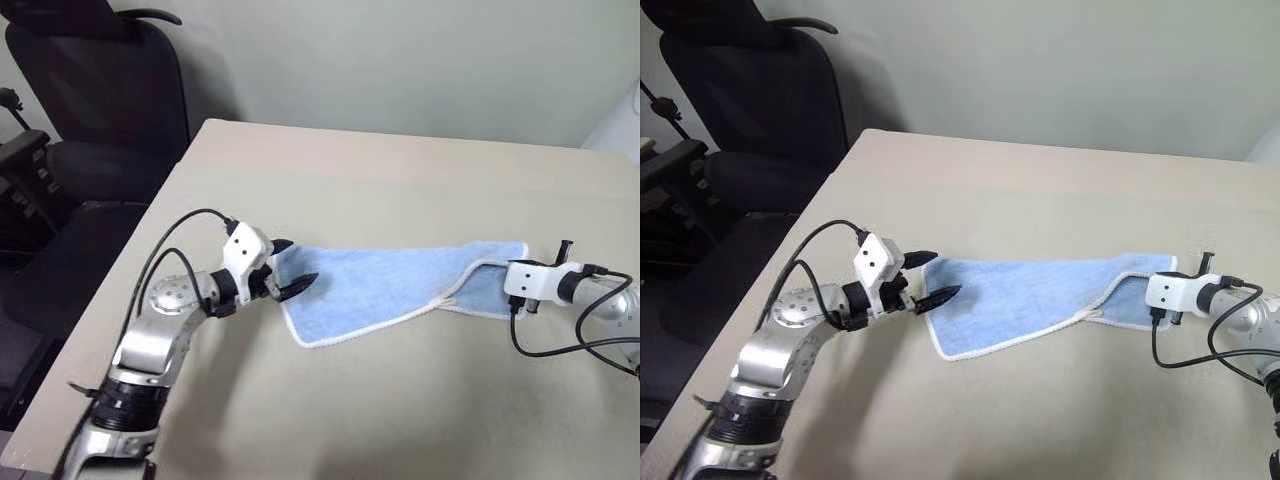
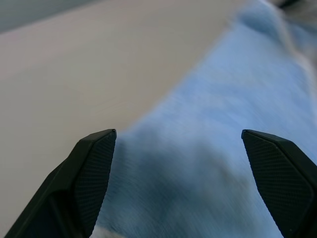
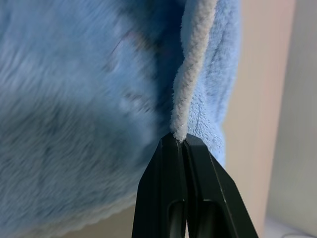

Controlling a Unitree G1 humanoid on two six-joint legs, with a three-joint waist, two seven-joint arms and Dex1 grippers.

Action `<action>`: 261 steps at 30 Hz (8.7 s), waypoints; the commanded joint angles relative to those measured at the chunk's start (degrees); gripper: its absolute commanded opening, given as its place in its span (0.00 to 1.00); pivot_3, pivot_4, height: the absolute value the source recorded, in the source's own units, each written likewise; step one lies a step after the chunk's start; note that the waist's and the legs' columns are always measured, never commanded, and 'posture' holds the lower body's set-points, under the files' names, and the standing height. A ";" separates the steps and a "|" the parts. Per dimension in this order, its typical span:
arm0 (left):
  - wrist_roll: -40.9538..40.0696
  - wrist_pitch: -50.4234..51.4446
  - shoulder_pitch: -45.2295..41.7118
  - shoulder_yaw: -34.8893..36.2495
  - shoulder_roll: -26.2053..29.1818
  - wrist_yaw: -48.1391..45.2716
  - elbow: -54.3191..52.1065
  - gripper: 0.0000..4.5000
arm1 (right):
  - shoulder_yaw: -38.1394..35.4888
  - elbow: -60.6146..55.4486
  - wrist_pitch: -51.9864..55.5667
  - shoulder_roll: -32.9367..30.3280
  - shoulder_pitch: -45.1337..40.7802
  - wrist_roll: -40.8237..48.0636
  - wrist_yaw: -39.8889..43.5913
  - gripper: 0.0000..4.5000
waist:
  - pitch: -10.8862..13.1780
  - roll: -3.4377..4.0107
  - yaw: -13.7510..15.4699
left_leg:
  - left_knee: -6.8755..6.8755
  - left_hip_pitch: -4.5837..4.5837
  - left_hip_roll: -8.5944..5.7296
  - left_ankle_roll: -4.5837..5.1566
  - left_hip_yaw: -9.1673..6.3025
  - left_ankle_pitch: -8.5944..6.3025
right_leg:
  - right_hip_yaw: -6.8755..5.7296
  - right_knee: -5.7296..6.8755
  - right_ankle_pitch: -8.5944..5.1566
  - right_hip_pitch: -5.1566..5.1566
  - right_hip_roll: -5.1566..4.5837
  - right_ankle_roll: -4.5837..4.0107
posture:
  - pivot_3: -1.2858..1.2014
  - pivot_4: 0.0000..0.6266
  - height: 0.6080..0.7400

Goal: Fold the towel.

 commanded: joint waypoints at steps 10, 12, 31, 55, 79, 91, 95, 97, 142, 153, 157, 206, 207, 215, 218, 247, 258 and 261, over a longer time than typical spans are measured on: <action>2.93 -9.71 -2.86 -8.27 8.56 -22.65 0.72 0.97 | -3.11 -4.36 3.03 0.50 1.34 1.21 -1.64 0.00 | -0.02 0.02 0.06 | -0.04 -0.05 0.01 -0.04 -0.04 -0.03 | -0.02 0.01 -0.02 -0.07 -0.01 -0.04 | 0.52 0.24 1.00; 5.49 -13.54 -4.39 -13.76 11.02 -29.69 1.77 0.97 | -3.65 -5.46 3.99 1.07 2.37 1.25 -2.41 0.00 | -0.09 0.14 0.11 | -0.04 -0.08 0.05 -0.11 -0.09 -0.07 | -0.01 0.01 -0.03 -0.13 0.04 -0.09 | 0.52 0.24 1.00; 14.51 -22.51 -9.33 -20.52 3.78 -30.66 13.55 0.39 | -7.93 -15.15 10.30 1.63 10.24 2.20 -2.33 0.00 | -0.18 0.30 0.16 | 0.00 -0.10 0.01 -0.02 -0.14 -0.03 | -0.04 0.00 0.00 -0.05 -0.03 -0.02 | 0.52 0.24 1.00; -8.11 0.54 -13.80 -0.21 -0.46 -19.93 8.83 0.01 | -11.81 -17.14 10.96 -0.24 8.46 6.28 -0.57 0.00 | -0.20 0.34 0.13 | 0.00 -0.15 0.01 -0.01 -0.12 -0.03 | -0.05 0.00 0.00 -0.09 -0.02 0.02 | 0.52 0.24 1.00; -7.64 -10.54 -54.55 14.83 -11.04 -0.23 51.38 0.01 | -17.95 -4.98 7.15 -10.56 -14.61 16.16 9.73 0.00 | -0.10 0.32 -0.13 | -0.08 -0.57 -0.06 0.35 0.14 0.08 | 0.18 -0.26 0.10 -0.39 -0.06 0.48 | 0.52 0.24 1.00; -15.72 11.84 -14.52 8.40 2.82 -13.92 6.13 0.01 | -36.27 -34.77 20.72 -8.84 25.07 33.54 29.13 0.00 | -0.10 0.33 -0.07 | 0.54 -1.09 -0.03 -0.16 0.20 -0.10 | 0.08 -0.20 -0.51 -0.58 -0.06 0.39 | 0.52 0.24 1.00; -17.36 15.79 1.59 7.76 7.89 -16.20 -5.13 0.01 | -39.42 -39.01 23.29 -7.25 35.58 34.67 34.36 0.00 | -0.12 0.30 0.00 | 0.90 -0.79 -0.01 0.24 0.17 -0.43 | 0.02 -0.04 -0.48 -0.22 -0.05 0.30 | 0.52 0.24 1.00; -18.20 16.32 3.94 8.10 8.68 -15.78 -7.01 0.01 | -40.25 -39.64 23.71 -7.26 37.13 34.81 34.88 0.00 | -0.10 0.27 -0.02 | 0.88 0.01 -0.07 0.15 0.18 -0.55 | 0.08 -0.09 -0.84 0.57 -0.04 -0.30 | 0.52 0.24 1.00; 1.73 -3.78 -11.36 11.60 -5.76 10.64 27.53 0.88 | -15.77 -1.30 17.65 4.34 -7.40 22.50 9.74 0.75 | -0.29 0.41 -0.21 | 0.77 -0.13 0.17 0.14 0.08 -0.93 | -0.10 0.01 -0.34 0.16 -0.02 0.00 | 0.52 0.24 1.00; -1.48 -3.73 -8.60 8.29 -9.19 7.28 13.36 0.88 | -51.20 -34.72 89.75 22.29 5.70 66.47 -5.94 0.99 | -0.28 0.37 0.00 | 0.79 0.00 0.06 -0.05 0.27 -0.76 | 0.11 0.06 -0.67 0.17 0.02 0.00 | 0.52 0.24 1.00; -3.06 -2.10 -8.08 6.23 -9.36 4.52 10.66 0.88 | -60.71 -37.15 102.89 27.59 7.23 73.55 -11.84 0.99 | -0.28 0.37 -0.01 | 0.77 0.09 0.06 -0.02 0.16 -0.74 | 0.09 0.19 -0.67 0.19 0.05 -0.05 | 0.52 0.24 1.00; -1.02 -2.05 -2.99 1.10 -9.17 3.49 6.76 0.88 | -36.22 -28.59 71.91 20.55 -3.52 61.72 -12.22 0.01 | -0.36 0.35 -0.46 | 0.37 -0.10 -0.14 0.05 -0.15 -0.70 | 0.09 0.81 -0.76 -0.40 0.02 -0.02 | 0.52 0.24 1.00; -0.98 -2.04 -3.02 1.01 -9.20 3.48 6.77 0.88 | -29.60 -32.21 68.69 18.02 -1.84 57.95 -8.50 0.01 | -0.36 0.34 -0.62 | 0.35 -0.05 -0.11 0.05 -0.15 -0.70 | 0.08 0.81 -0.76 -0.37 0.03 -0.01 | 0.52 0.24 1.00; -0.91 -1.61 -2.91 0.97 -9.58 3.77 6.50 0.88 | 6.00 -36.78 46.89 8.72 -0.97 27.70 4.69 0.01 | -0.37 0.33 -0.75 | 0.43 -0.03 -0.09 0.05 -0.21 -0.69 | 0.03 0.78 -0.76 -0.27 0.04 0.08 | 0.52 0.24 1.00; -1.09 -1.07 -1.94 0.97 -9.88 4.42 5.15 0.88 | 11.22 -31.44 43.79 11.81 -3.55 21.01 3.58 0.01 | -0.37 0.33 -0.68 | 0.60 -0.07 -0.09 0.05 -0.22 -0.69 | 0.03 0.77 -0.71 -0.24 0.03 0.14 | 0.52 0.24 1.00; -49.62 43.42 8.42 22.06 -15.03 27.84 -5.49 1.00 | -13.94 -26.62 53.78 28.79 -1.05 43.53 1.53 0.00 | -0.32 0.10 -0.01 | 0.06 1.40 -0.10 -0.64 -0.09 -0.57 | 0.10 0.81 -1.30 0.85 0.07 -0.90 | 0.52 0.24 1.00; -72.77 52.11 3.04 19.20 -21.95 66.82 8.90 1.00 | -11.02 -22.67 49.26 32.19 -0.69 39.24 1.55 0.00 | -0.31 0.12 -0.11 | -0.20 1.79 -0.06 -0.69 -0.03 -0.62 | 0.11 0.82 -1.53 1.19 0.15 -0.27 | 0.52 0.24 1.00; -78.25 50.02 2.20 17.89 -22.00 73.34 11.80 1.00 | -10.75 -23.36 49.37 32.42 -0.25 39.02 1.46 0.00 | -0.30 0.13 -0.12 | -0.22 1.97 -0.10 -0.61 -0.04 -0.68 | 0.11 0.82 -1.76 1.40 0.17 -0.36 | 0.52 0.24 1.00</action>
